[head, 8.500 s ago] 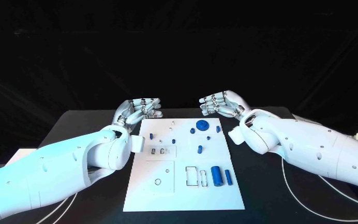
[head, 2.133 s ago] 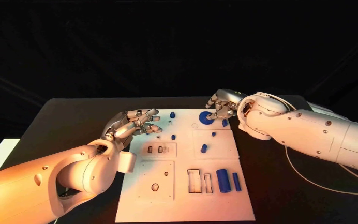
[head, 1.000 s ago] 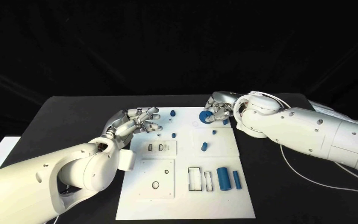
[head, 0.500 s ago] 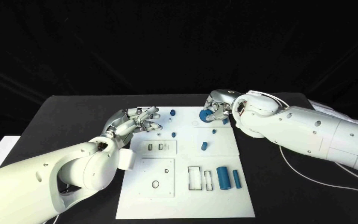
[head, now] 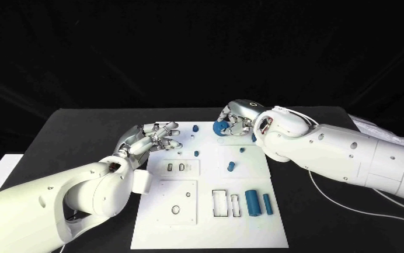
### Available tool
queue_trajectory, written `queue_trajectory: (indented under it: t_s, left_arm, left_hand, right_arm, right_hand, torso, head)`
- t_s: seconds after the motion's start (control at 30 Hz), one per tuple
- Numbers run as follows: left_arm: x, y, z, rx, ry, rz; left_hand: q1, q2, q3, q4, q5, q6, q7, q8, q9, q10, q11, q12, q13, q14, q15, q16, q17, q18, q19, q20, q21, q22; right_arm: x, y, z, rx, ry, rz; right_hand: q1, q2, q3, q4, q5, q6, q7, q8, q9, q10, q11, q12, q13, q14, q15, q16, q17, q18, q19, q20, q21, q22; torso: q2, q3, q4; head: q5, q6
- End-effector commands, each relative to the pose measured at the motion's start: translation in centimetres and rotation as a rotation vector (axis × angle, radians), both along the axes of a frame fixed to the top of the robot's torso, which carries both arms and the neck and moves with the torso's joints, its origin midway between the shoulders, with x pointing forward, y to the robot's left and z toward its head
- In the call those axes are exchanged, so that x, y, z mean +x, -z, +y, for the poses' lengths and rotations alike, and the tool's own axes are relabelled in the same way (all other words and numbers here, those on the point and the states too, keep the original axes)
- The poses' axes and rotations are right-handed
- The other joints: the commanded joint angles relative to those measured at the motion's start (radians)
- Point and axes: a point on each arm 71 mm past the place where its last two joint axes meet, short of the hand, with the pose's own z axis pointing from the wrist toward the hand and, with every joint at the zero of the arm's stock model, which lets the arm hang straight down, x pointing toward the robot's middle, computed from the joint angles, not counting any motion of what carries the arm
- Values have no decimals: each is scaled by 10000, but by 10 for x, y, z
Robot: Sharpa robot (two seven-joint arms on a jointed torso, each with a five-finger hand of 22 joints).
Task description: Assemble the parts on the task board
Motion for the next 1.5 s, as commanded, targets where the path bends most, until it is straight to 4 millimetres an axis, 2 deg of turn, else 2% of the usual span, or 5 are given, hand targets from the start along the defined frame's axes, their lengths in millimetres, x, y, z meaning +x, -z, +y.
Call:
queue_trajectory:
  t_s: [0.03,0.3,0.73,0.97,1.5]
  left_arm:
    - [0,-1,-2,-127,200,-62]
    - [0,-1,-3,-137,218,-64]
    - [1,-1,-1,-203,154,7]
    - [1,-1,-1,-215,144,27]
    - [1,0,0,-211,133,35]
  left_hand:
    - [22,96,-12,-56,28,-19,11,-70,6,-47,45,-51,-5,-61,2,64,8,111,33,0,51,15]
    - [21,95,-12,-56,27,-19,12,-70,6,-47,45,-52,-5,-61,2,64,10,111,33,0,51,15]
    - [17,94,-11,-57,25,-19,13,-71,7,-48,47,-55,-6,-63,2,67,20,111,33,0,52,15]
    - [17,94,-11,-57,25,-19,13,-71,7,-48,47,-55,-6,-63,2,67,20,111,33,0,52,15]
    - [17,94,-11,-57,25,-19,13,-71,7,-48,47,-55,-6,-63,2,67,20,111,33,0,52,15]
  right_arm:
    - [-2,-3,15,498,-270,-142]
    - [-5,-1,59,375,-873,-54]
    - [-8,13,95,116,-1323,105]
    - [-6,21,93,-313,-1098,323]
    - [-4,21,78,-504,-369,-280]
  right_hand:
    - [-150,0,253,314,-16,329,-130,323,332,-61,40,-81,-46,753,-36,49,1042,-107,54,7,58,6]
    - [-308,-19,281,410,-62,250,-98,258,323,-108,67,-173,-96,742,-15,23,993,-103,40,22,46,-19]
    - [-320,-25,321,411,-40,188,-81,211,312,-135,78,-217,-115,743,-7,28,1005,-102,39,30,45,-22]
    - [-358,-72,328,416,-64,130,-53,166,303,-193,101,-308,-179,740,9,23,997,-102,36,42,43,-26]
    - [-343,-125,347,381,-31,119,-47,147,303,-204,107,-322,-173,741,18,27,1005,-105,40,51,49,-13]
  torso:
    - [20,-26,44]
    - [42,-58,115]
    - [62,-68,161]
    - [69,-68,169]
    - [95,-88,218]
  head:
    - [-12,25]
    - [10,38]
    - [35,5]
    - [26,-27]
    - [-40,-49]
